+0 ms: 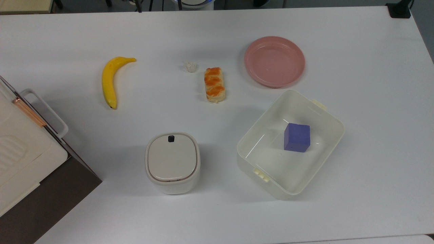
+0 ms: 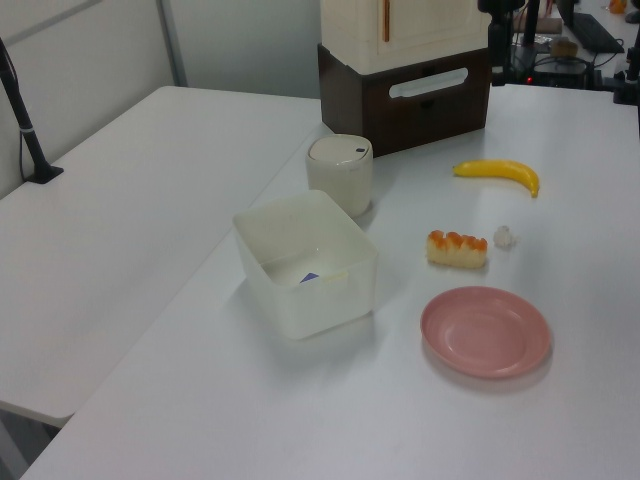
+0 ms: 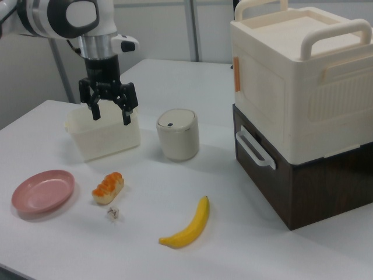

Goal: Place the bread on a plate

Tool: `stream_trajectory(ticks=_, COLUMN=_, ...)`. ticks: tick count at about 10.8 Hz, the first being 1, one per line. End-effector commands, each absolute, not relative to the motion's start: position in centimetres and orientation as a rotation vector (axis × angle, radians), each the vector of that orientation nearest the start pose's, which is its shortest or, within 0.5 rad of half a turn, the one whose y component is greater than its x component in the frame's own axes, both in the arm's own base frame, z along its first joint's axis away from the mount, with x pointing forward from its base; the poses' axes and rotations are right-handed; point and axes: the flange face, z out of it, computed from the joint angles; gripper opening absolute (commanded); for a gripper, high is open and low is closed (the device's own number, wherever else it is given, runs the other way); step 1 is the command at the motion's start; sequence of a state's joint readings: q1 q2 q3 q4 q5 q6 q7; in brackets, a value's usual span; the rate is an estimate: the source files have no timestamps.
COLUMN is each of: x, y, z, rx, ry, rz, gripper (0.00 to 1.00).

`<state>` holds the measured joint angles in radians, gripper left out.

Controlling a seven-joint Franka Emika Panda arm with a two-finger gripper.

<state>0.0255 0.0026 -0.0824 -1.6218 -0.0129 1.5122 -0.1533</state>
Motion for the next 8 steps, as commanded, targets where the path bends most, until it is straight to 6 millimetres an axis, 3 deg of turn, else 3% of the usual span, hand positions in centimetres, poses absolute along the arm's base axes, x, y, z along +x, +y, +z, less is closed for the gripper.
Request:
stream_trajectory(ticks=1, x=54.5, y=-1.4, z=56.5, rx=-3.141, ry=-0.257, rz=0.165, gripper=1.0)
stream_trajectory(ticks=6, x=55.4, y=4.0, z=50.9, rx=-3.134, ry=-0.398, rz=0.199, gripper=0.95)
stream_trajectory(ticks=8, x=55.5, y=4.9, z=48.3, rx=-3.14, ry=-0.433, rz=0.233, gripper=0.95)
